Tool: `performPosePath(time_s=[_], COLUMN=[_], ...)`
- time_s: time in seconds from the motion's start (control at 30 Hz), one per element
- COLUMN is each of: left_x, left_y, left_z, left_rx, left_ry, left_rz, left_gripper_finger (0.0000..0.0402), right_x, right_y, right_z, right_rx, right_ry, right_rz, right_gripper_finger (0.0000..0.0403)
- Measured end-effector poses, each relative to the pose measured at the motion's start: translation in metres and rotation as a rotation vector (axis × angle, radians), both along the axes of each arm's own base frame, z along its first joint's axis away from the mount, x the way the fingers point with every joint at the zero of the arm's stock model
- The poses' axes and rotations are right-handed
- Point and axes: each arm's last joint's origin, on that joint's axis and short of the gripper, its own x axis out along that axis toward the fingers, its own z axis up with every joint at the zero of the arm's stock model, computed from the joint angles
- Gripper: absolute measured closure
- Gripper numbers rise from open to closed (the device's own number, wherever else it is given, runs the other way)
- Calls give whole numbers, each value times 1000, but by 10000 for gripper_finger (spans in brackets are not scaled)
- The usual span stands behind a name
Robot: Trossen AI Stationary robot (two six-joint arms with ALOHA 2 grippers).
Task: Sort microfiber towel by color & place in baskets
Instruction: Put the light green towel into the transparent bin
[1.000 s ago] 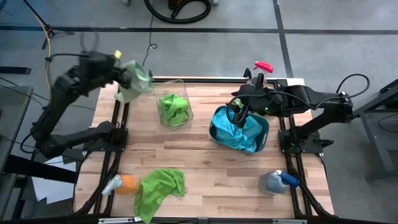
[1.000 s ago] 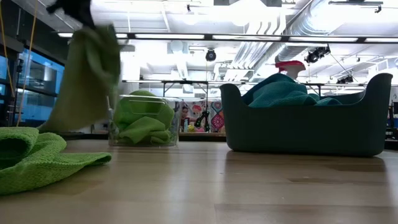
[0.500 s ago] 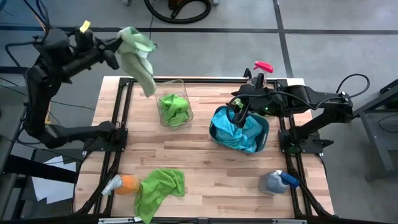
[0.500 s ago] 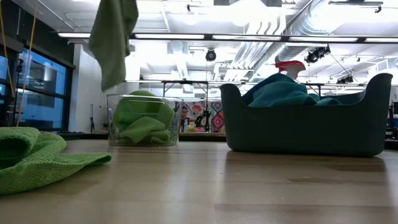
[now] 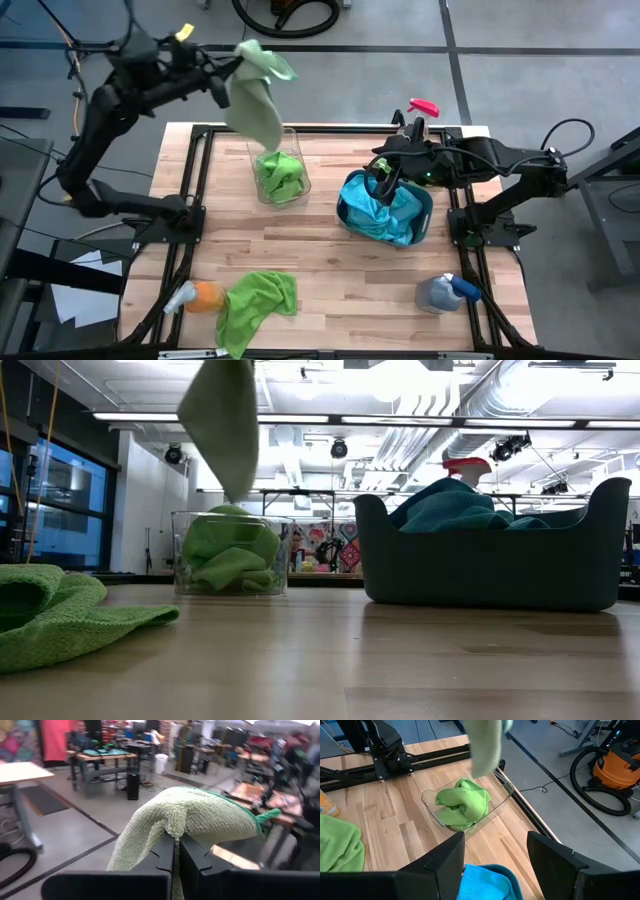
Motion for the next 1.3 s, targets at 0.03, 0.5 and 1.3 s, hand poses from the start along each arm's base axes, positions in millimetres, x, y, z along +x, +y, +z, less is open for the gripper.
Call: performPosePath(time_s=[0.03, 0.5, 1.3], left_x=[5, 32, 13], left_y=[1, -8, -23], left_z=[-1, -77, -140], left_rx=[15, -32, -225], left_ry=[21, 143, 424], left_rz=[-24, -148, 15], left_gripper_finger=[401, 401, 401], right_x=[0, -3, -3], right_y=[0, 0, -1], right_z=[0, -3, -4], right_rx=[0, -2, -18], right_ry=[0, 46, 51], right_rz=[0, 4, -14], right_gripper_finger=[192, 192, 192])
